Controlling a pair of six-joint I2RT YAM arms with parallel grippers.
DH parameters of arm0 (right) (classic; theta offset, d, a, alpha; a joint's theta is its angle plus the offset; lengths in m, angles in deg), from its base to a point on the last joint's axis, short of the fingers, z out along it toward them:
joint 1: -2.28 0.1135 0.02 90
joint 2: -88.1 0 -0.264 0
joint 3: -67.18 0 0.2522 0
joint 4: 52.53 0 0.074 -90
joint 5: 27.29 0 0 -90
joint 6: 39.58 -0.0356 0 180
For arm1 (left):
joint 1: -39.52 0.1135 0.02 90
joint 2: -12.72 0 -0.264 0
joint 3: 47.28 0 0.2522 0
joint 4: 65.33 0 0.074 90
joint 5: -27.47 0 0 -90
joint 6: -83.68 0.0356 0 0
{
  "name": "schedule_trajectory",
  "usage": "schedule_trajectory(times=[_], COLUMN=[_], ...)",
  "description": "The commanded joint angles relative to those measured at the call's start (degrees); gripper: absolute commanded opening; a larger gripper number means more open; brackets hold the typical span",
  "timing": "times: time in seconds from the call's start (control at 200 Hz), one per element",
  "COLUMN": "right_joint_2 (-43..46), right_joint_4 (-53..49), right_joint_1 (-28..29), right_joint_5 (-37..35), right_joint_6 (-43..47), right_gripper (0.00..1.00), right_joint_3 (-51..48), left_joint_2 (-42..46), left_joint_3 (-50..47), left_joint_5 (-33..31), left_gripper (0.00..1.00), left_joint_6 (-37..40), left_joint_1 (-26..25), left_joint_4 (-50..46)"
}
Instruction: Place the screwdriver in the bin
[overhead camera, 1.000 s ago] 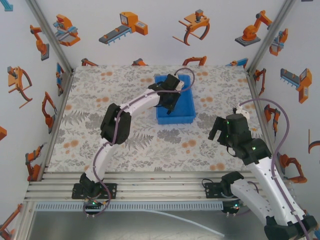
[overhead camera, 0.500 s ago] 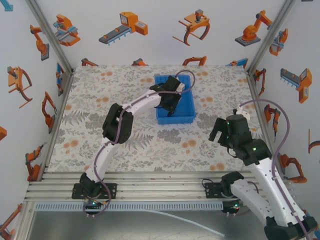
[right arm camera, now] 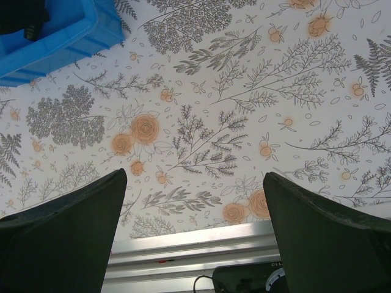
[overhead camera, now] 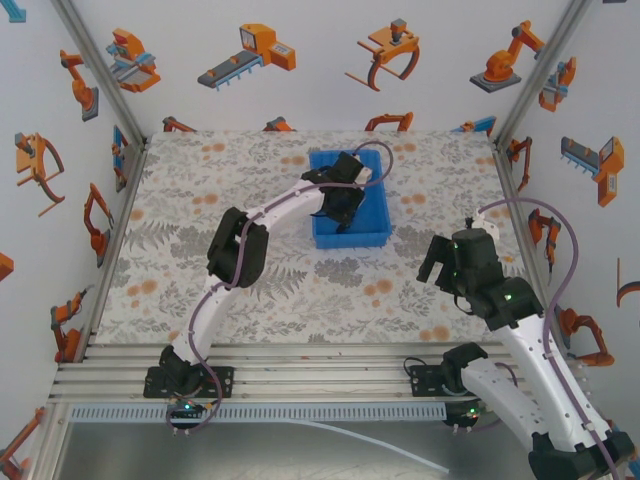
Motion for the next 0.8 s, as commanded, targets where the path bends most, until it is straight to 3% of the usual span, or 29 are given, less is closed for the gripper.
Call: schedule_trajectory(times=[0.0,0.135,0.35,0.636,0.756,0.796], right_joint_2=[-0.10,-0.16,-0.07,-0.20,-0.36,-0.72], right_joint_4=[-0.05,-0.03,-0.03,0.65,1.56,1.87], right_joint_1=[0.39,0.46,0.36,0.38,0.36,0.42], right_joint_5=[-1.12,-1.19,-1.10,-1.72,-2.70,-3.21], right_joint_6=[0.95,1.05,1.09,1.24,2.92,4.23], right_gripper=[0.84,0.85,0.85,0.86,0.91,0.97], right_joint_3=[1.80,1.80,1.82,1.27,1.27,1.55], left_joint_2=[-1.43,-1.29,-0.52,1.77,5.20,6.82], left_joint_3=[1.76,2.60,5.16,15.93,17.30,17.02], left_joint_5=[-0.27,-1.13,-1.57,-1.18,-0.51,-0.64], left_gripper=[0.35,0.39,0.56,0.77,0.81,0.84], left_joint_6=[1.51,2.54,3.96,6.67,6.73,6.53], left_joint_1=[-0.47,-0.48,-0.25,0.53,1.30,1.75], left_joint_4=[-2.30,-2.84,-4.29,-11.78,-14.35,-14.81])
